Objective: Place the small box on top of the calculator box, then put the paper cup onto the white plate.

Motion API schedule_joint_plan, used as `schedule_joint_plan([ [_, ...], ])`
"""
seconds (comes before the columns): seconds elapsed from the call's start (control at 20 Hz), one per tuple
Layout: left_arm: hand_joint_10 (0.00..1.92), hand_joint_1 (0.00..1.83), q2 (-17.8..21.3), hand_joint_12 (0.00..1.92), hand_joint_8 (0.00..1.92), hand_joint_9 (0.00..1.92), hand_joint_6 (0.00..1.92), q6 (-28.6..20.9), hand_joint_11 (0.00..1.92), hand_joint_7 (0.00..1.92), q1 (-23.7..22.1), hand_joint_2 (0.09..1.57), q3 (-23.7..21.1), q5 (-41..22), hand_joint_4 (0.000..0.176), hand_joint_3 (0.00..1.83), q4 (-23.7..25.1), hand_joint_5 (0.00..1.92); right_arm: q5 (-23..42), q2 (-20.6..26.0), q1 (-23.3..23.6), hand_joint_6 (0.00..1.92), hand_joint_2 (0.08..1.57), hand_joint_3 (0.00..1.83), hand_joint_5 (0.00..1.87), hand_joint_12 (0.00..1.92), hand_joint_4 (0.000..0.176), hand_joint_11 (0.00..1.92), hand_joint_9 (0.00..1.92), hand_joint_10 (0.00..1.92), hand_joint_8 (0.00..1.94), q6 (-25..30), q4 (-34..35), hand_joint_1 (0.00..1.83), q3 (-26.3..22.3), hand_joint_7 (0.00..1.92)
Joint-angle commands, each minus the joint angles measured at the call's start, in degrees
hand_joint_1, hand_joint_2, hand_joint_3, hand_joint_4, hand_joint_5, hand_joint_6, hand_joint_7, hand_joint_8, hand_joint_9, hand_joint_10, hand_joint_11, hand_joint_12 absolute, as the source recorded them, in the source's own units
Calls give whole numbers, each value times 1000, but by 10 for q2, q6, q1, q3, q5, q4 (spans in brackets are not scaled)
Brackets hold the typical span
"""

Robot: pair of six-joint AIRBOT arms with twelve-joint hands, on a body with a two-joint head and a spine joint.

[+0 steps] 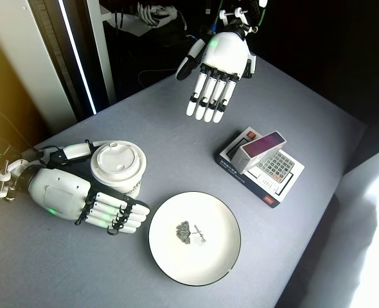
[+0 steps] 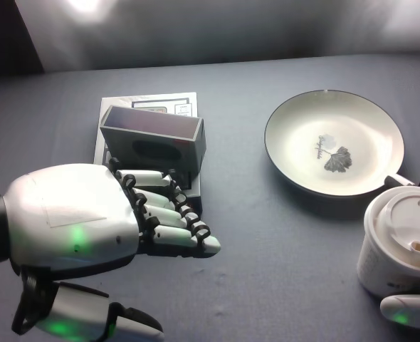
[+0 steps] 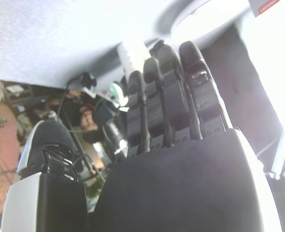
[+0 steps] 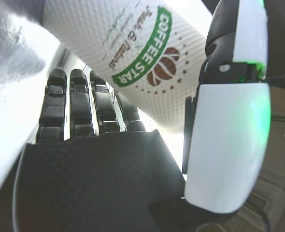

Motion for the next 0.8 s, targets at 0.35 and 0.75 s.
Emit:
schedule_joint_plan([
  [0.35, 2, 203, 2, 674, 2, 416, 1, -2, 123, 421, -5, 1234, 2, -55, 0, 2, -21, 399, 65, -2, -1, 0, 732, 0, 0, 0, 0, 0, 0, 0, 0, -7, -33, 976, 2, 0],
  [0.75, 0, 317, 2, 736, 1, 392, 2, -2, 80, 384, -5, 1242, 2, -55, 0, 0, -21, 358, 71, -2, 0, 0, 755, 5, 0, 0, 0, 0, 0, 0, 0, -13, -27, 984, 5, 0],
])
